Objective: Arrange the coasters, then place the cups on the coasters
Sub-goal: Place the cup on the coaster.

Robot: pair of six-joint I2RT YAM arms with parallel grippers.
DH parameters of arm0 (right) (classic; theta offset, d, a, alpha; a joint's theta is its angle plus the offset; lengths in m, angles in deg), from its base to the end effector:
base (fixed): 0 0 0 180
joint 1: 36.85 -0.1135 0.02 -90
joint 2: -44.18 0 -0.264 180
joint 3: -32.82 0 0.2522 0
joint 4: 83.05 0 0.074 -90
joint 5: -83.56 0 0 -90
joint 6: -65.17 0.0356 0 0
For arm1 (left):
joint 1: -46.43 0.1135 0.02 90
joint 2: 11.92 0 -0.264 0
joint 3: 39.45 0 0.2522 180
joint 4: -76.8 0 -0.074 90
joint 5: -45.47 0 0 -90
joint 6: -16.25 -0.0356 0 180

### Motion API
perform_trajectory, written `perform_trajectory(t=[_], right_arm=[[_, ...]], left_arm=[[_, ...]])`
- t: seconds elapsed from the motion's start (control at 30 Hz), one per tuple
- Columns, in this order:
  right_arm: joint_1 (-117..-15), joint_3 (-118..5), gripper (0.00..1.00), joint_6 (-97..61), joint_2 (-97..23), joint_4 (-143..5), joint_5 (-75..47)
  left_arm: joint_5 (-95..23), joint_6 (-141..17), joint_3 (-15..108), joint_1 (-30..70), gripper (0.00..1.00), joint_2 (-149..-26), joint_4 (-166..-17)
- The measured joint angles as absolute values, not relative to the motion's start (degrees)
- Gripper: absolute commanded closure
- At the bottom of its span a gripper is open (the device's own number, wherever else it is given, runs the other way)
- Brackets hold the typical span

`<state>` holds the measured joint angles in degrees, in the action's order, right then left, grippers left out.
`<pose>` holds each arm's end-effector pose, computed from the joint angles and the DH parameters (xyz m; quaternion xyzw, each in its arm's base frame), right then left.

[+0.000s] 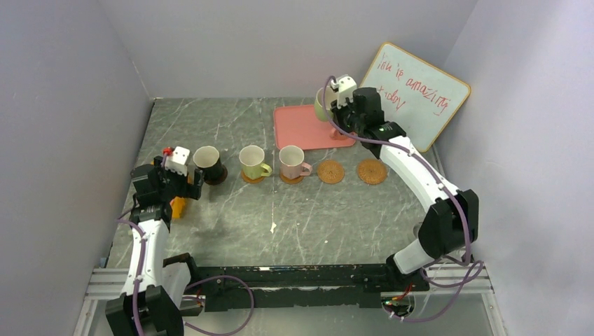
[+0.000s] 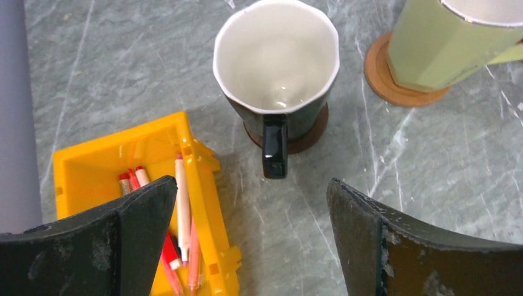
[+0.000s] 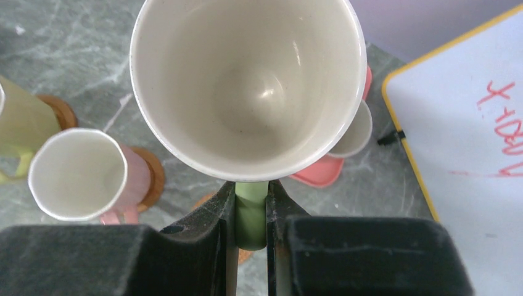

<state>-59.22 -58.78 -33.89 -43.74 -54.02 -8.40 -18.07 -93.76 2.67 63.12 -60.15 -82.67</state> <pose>0.3335 0.1386 0.3466 -0.2376 0.8108 0.0763 0.5294 0.1861 0.0392 0.2361 0.1441 0.8246 -0.0239 0.5466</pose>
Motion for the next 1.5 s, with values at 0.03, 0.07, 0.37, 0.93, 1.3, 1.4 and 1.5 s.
perform_trajectory(t=[0.03, 0.07, 0.37, 0.93, 1.3, 1.4, 1.5], right_arm=[[-58.8, -58.4, 1.00, -34.0, -43.2, -53.2, -8.5], [-58.4, -57.7, 1.00, -34.2, -42.6, -52.5, -8.5], [-55.3, -49.7, 1.00, -35.4, -34.6, -48.7, -12.0], [-51.8, -40.7, 1.00, -36.6, -32.1, -50.0, -15.7], [-50.5, -39.0, 1.00, -38.1, -34.7, -50.1, -21.4], [-50.5, -38.5, 1.00, -38.7, -35.0, -50.1, -22.5], [-50.5, -38.5, 1.00, -39.1, -35.9, -50.3, -23.1]], left_arm=[[-17.8, -94.1, 2.7, 63.1, 0.04, -60.2, -82.0], [-17.7, -94.5, 2.9, 63.1, 0.04, -60.3, -80.9], [-14.9, -97.4, 3.3, 63.1, 0.04, -60.3, -76.8], [-11.9, -99.9, -0.5, 63.1, 0.04, -46.3, -76.2], [-11.4, -101.0, -0.7, 63.1, 0.04, -49.3, -75.8], [-11.3, -101.1, -0.7, 63.1, 0.04, -49.1, -75.6], [-11.3, -101.2, -0.7, 63.1, 0.04, -48.8, -75.3]])
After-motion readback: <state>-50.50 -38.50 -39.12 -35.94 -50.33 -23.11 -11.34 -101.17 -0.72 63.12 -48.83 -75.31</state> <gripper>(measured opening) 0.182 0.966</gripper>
